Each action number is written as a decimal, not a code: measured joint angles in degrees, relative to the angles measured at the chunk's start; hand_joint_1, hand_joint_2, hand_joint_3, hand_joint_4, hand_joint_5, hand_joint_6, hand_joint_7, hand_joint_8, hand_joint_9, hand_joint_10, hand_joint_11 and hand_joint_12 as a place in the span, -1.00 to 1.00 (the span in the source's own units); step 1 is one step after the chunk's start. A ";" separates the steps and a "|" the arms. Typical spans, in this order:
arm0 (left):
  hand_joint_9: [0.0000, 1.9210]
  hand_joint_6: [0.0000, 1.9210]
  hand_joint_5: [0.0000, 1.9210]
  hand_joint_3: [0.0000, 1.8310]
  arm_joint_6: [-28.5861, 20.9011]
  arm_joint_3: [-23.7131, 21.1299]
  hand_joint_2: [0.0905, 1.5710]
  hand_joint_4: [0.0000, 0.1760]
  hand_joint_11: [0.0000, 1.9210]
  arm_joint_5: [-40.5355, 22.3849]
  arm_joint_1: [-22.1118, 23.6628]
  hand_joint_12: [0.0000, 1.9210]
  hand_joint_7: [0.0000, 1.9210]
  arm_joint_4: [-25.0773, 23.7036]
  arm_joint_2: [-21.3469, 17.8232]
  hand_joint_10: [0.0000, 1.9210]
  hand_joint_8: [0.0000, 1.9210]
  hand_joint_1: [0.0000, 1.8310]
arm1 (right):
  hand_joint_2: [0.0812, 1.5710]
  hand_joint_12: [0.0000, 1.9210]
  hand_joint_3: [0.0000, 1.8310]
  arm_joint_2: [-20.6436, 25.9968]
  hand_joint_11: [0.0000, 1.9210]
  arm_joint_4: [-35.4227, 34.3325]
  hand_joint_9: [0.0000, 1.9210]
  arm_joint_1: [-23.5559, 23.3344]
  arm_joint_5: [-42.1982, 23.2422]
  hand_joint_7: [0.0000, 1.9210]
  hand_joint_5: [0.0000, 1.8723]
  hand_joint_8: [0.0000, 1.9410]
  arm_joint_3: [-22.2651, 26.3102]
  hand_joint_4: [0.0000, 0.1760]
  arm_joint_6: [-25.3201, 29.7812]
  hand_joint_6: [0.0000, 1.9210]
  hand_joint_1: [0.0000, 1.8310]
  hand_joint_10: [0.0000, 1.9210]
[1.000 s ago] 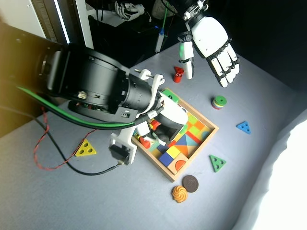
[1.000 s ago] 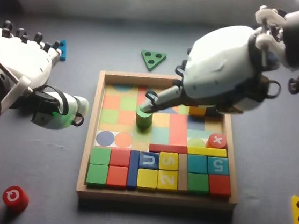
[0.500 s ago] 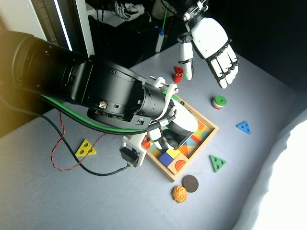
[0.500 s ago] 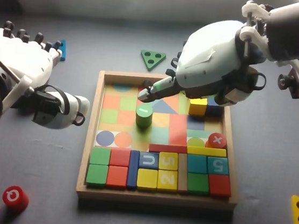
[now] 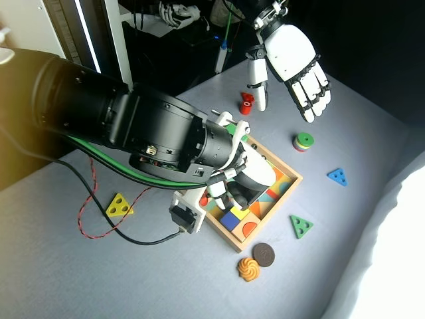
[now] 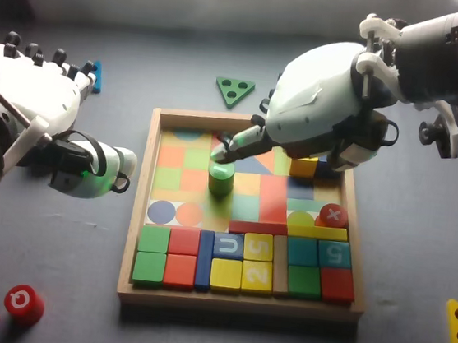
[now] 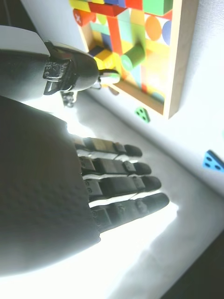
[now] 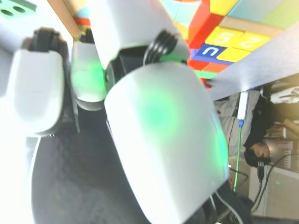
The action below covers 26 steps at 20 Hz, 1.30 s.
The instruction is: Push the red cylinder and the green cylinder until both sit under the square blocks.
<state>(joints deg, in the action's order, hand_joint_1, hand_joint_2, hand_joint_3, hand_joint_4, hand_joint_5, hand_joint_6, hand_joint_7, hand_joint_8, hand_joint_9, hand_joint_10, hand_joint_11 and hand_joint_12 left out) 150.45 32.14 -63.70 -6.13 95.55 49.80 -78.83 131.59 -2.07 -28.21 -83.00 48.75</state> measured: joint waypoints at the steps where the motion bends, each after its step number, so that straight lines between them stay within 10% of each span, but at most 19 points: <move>1: -0.89 -0.99 -0.91 -1.00 0.00 0.00 0.61 -1.00 -1.00 0.00 0.02 -0.68 -0.90 0.00 0.00 -0.99 -0.99 -1.00 | 0.43 1.00 -0.90 -0.07 0.68 0.04 0.55 0.00 -0.02 0.21 -0.90 1.00 -0.11 -1.00 -0.02 -0.99 0.95 1.00; 10: -0.92 -1.00 -0.94 -1.00 0.00 0.00 0.61 -1.00 -1.00 0.00 0.02 -0.74 -0.93 -0.02 0.00 -0.99 -1.00 -1.00 | 0.44 1.00 -0.91 -0.61 0.65 0.00 0.56 1.03 0.35 0.05 -0.90 1.00 -0.52 -1.00 -0.11 -0.99 0.95 1.00; 15: -0.87 -0.99 -0.90 -1.00 0.02 0.24 0.61 -1.00 -1.00 -0.02 0.20 -0.61 -0.88 -0.13 0.00 -0.99 -0.99 -1.00 | 0.44 1.00 -0.92 -0.59 0.66 -0.33 0.58 1.97 0.76 0.37 -0.89 1.00 -0.55 -1.00 -0.09 -0.99 0.96 1.00; 17: -0.86 -0.99 -0.89 -1.00 0.04 0.24 0.60 -1.00 -1.00 -0.02 0.20 -0.61 -0.87 0.02 0.00 -0.99 -0.99 -1.00 | 0.46 1.00 -0.91 -0.59 0.64 -0.52 0.55 2.12 1.01 0.11 -0.89 1.00 -0.55 -1.00 -0.11 -0.99 0.94 1.00; 26: -0.87 -0.99 -0.91 -1.00 0.04 0.35 0.61 -1.00 -1.00 -0.09 0.31 -0.63 -0.89 0.02 0.04 -1.00 -0.99 -1.00 | 0.45 1.00 -0.93 2.01 0.62 -1.05 0.51 3.13 -0.57 0.11 -0.88 1.00 0.87 -1.00 0.70 -0.99 0.93 1.00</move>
<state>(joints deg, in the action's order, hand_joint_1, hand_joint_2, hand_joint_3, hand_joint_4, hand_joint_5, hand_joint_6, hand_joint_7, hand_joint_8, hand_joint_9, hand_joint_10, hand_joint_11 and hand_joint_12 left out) 150.50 32.49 -63.79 -5.82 95.57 49.84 -76.82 130.54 1.06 -28.77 -82.13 49.45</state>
